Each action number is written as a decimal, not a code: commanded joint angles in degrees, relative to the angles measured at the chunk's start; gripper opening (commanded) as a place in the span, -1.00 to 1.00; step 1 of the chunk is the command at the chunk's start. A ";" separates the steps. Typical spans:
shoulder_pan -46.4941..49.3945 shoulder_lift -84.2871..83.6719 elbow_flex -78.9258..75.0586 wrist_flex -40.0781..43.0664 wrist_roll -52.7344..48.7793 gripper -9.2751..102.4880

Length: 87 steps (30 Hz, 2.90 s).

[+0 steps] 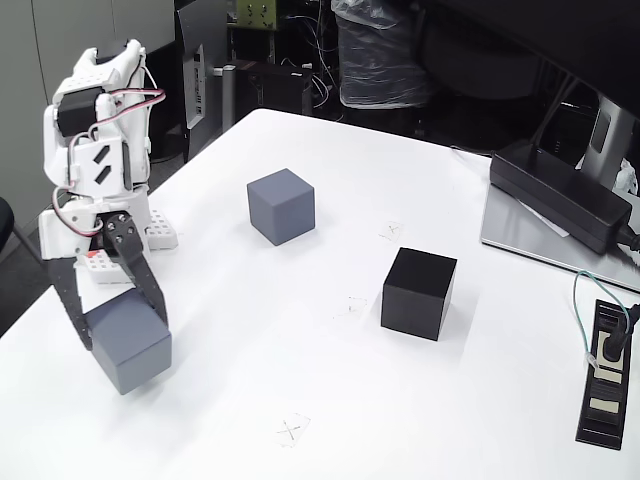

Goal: Stack the three blocks in an ordered color.

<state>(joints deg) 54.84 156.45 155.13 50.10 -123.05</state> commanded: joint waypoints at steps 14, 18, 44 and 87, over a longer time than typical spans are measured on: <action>-31.55 0.44 -32.70 27.51 30.59 -0.85; -41.66 0.44 -38.58 33.22 36.30 -0.85; -81.65 0.35 -26.28 28.04 47.37 -0.85; -88.77 0.26 -13.27 21.62 46.67 -0.84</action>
<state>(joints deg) -34.01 156.45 142.03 72.25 -76.38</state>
